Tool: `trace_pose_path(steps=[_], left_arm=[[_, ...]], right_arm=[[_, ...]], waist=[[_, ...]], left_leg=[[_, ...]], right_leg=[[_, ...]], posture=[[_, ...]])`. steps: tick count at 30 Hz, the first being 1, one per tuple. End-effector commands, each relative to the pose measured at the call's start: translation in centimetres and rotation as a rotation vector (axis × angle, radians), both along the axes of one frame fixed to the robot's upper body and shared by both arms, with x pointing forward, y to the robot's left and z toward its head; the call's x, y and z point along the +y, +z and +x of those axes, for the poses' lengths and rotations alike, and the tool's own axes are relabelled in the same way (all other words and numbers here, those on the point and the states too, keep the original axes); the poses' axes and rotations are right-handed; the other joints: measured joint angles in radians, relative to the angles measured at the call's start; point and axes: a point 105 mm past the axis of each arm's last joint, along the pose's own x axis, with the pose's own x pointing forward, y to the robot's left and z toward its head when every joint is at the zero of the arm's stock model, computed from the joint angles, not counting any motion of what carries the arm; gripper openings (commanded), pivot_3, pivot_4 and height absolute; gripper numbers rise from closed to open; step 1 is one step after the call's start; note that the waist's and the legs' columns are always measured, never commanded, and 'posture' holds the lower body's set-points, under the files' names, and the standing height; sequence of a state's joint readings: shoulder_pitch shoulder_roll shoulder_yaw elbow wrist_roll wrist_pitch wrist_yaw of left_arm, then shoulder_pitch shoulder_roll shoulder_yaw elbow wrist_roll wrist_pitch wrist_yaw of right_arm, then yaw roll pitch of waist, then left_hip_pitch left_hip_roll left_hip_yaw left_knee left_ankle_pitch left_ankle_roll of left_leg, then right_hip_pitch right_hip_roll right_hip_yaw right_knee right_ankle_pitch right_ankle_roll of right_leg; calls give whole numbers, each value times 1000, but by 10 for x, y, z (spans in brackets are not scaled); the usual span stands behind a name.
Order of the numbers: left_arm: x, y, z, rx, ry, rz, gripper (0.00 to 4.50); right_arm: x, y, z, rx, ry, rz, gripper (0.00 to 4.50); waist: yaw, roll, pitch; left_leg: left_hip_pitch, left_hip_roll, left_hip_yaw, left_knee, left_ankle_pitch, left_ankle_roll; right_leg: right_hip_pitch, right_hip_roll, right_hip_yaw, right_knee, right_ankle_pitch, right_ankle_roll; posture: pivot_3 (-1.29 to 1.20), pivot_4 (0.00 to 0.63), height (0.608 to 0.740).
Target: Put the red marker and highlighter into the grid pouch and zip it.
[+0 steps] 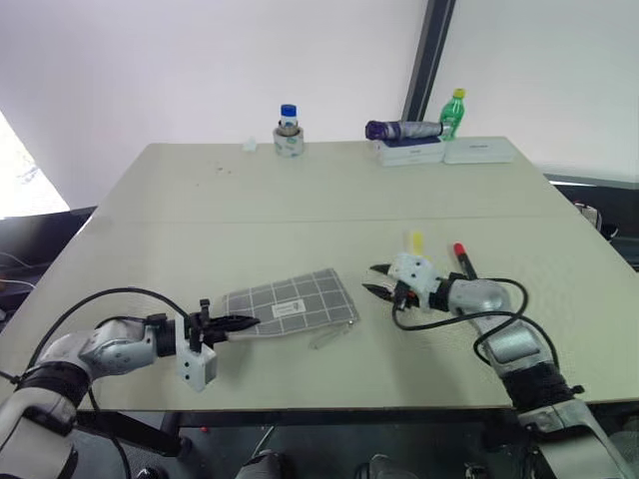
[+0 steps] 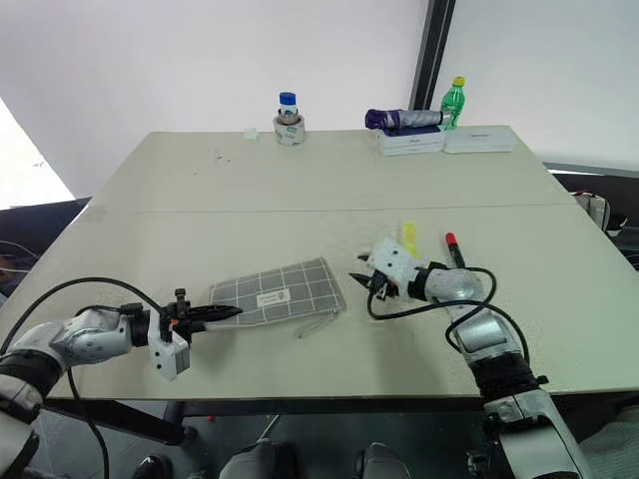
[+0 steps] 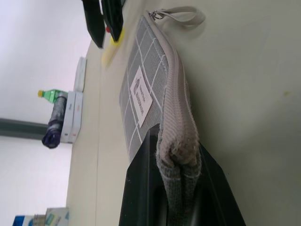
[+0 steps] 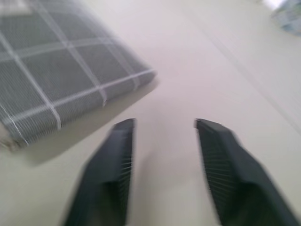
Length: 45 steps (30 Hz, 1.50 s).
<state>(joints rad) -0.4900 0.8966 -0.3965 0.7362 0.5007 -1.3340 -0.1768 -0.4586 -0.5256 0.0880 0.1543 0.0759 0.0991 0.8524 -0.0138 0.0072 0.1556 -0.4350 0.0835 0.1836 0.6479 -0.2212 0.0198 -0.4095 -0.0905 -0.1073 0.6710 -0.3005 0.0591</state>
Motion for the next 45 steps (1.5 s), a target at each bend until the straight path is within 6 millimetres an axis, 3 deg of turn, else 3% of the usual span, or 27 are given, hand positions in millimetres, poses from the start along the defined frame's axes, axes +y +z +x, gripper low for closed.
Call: trace_pose_path(steps=[1, 2, 4, 10, 18, 27, 36, 41, 45], left_arm=[[10, 12, 7, -29, 115, -62, 0], [10, 13, 7, -27, 134, -77, 0], [8, 15, 9, -29, 165, -108, 0], [4, 23, 17, -52, 235, -155, 0], [4, 18, 15, -32, 260, -153, 0], [1, 11, 8, -18, 246, -142, 0], [0, 12, 10, -25, 246, -145, 0], [0, 12, 10, -27, 252, -144, 0], [-10, 10, 12, -21, 241, -143, 0]], right_arm=[[8, 21, -19, 35, 60, 170, 3937], [13, 21, -27, 66, 89, 205, 4428], [22, 18, -36, 108, 117, 258, 4428], [43, -13, -33, 190, 7, 325, 4428], [63, -22, -22, 301, -157, 422, 4428], [83, -34, -16, 320, -204, 366, 4428], [85, -37, -13, 261, -182, 270, 43], [75, -25, -12, 170, -130, 180, 43], [102, -6, -26, 149, 41, 196, 43]], waist=[[-2, 0, 0], [-2, 0, 0], [-3, 0, 0], [2, -1, 0], [-1, -2, 0], [-2, -2, 0], [-3, -2, 0], [-2, -2, 0], [-3, -2, 0]], left_leg=[[0, 0, 0, 0, 0, 0], [0, 0, 0, 0, 0, 0], [0, 1, -1, 0, 0, 0], [0, 1, -1, 1, 0, 0], [0, 1, -1, 0, 0, 0], [0, 1, -1, 0, 0, 0], [0, 1, -1, -1, 0, -1], [0, 1, -1, -1, 0, 0], [0, 0, -1, -1, 0, 0]], right_leg=[[0, 0, 0, 0, 0, 0], [0, 0, 0, 0, 0, 0], [0, 1, 0, 0, 0, 0], [0, 1, 0, 1, 0, 0], [0, 1, 0, 0, 0, 0], [-1, 0, 0, 0, 0, 0], [-1, 0, 1, 0, 0, 0], [-1, 0, 0, 0, 0, 0], [-1, 0, 0, 0, 0, 0]], posture=[[0, 150, 740], [0, 150, 740], [0, 150, 740], [0, 150, 740], [0, 150, 740], [0, 150, 740], [0, 150, 740], [0, 150, 740], [0, 150, 740]])
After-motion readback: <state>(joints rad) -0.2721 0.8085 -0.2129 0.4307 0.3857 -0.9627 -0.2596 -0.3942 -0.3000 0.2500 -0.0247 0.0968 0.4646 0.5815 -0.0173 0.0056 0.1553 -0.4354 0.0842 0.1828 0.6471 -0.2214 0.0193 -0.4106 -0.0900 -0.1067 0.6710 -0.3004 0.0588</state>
